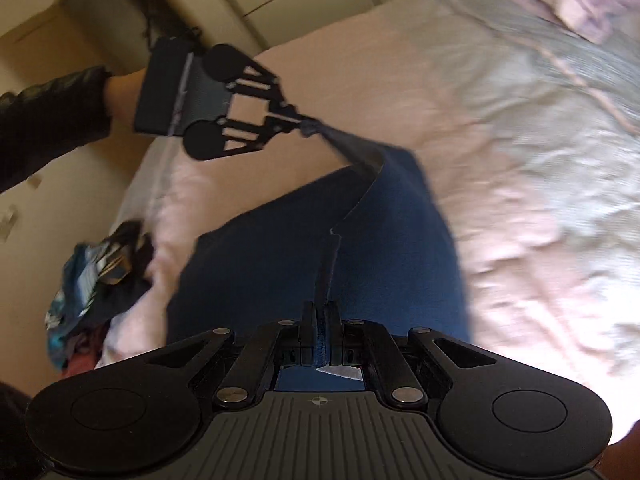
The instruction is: Fold clothes
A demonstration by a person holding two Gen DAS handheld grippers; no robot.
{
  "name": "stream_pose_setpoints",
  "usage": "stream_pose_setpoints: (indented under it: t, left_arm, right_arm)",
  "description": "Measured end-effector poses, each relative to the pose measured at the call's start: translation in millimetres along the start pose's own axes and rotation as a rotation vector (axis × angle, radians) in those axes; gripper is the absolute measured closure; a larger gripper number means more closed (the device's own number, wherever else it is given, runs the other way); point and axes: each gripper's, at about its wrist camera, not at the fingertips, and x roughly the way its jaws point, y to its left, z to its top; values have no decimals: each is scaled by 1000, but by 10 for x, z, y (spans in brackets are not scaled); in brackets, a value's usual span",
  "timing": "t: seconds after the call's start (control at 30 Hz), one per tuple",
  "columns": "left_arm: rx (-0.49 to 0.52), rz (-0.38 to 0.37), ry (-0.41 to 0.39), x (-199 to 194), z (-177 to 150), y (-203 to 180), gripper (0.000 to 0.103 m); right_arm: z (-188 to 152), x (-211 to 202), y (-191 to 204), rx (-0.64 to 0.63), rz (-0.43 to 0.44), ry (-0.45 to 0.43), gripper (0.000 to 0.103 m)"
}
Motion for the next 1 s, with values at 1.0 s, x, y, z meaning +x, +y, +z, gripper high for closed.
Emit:
stream_pose_setpoints:
  t: [1.0]
  left_arm:
    - [-25,-32,162,-556,-1788,-2265,102]
  right_arm:
    - [-1316,2323,2305,11,77,321,101]
